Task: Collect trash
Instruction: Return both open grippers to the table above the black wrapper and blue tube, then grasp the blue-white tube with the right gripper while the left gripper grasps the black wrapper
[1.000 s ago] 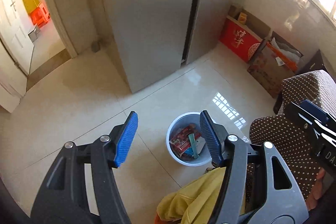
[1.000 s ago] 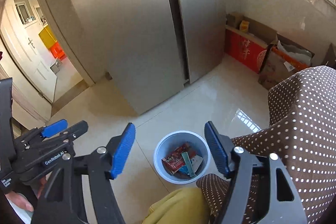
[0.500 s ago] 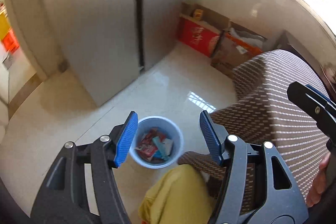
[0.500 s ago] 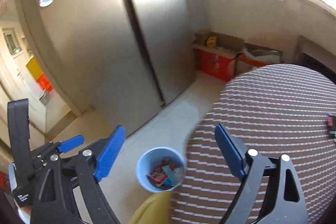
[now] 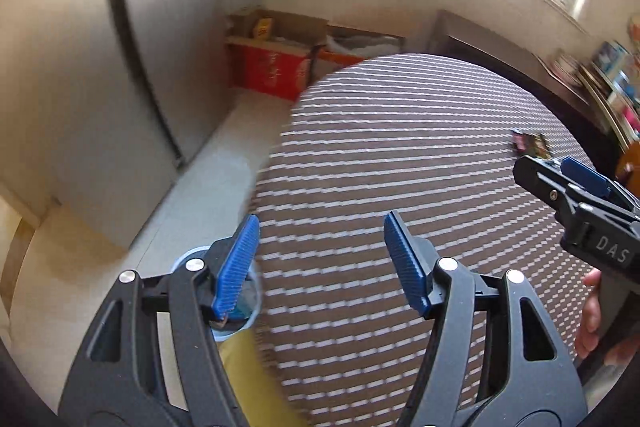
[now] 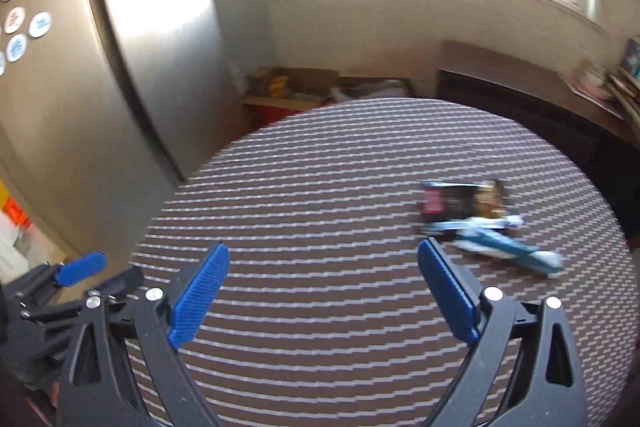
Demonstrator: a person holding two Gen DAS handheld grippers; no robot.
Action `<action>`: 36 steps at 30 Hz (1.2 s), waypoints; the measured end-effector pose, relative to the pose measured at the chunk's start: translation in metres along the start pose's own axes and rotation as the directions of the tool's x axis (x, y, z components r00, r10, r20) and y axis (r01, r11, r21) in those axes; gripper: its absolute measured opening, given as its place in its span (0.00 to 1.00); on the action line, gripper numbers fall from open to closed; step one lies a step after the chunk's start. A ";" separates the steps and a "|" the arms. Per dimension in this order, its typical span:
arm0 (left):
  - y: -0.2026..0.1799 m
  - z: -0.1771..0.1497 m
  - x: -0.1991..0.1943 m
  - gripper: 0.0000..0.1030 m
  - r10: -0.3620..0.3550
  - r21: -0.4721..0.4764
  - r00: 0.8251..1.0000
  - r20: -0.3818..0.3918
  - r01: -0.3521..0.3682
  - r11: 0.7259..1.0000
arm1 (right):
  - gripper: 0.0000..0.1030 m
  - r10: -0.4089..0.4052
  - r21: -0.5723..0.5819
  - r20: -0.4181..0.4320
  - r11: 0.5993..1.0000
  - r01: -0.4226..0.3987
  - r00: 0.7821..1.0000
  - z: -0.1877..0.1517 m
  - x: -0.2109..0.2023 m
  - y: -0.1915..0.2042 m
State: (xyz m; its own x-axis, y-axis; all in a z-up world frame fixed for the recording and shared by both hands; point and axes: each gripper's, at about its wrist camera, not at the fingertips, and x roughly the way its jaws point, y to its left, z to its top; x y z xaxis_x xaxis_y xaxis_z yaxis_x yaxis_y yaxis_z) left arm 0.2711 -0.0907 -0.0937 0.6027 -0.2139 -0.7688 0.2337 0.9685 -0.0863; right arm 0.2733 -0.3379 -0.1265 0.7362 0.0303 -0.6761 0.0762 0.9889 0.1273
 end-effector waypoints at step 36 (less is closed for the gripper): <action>-0.162 0.023 0.049 0.83 -0.285 0.229 0.953 -0.098 0.301 0.926 | 0.10 0.029 0.068 -0.149 0.997 -0.019 0.988 -0.004 0.030 -0.159</action>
State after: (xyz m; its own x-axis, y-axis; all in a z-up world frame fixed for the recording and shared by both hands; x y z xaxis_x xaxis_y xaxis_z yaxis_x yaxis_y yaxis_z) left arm 0.2805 -0.2613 -0.1031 0.4333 -0.4679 -0.7703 0.5725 0.8030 -0.1657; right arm 0.2811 -0.4933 -0.1697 0.6301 0.0803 -0.7724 0.1077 0.9760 0.1894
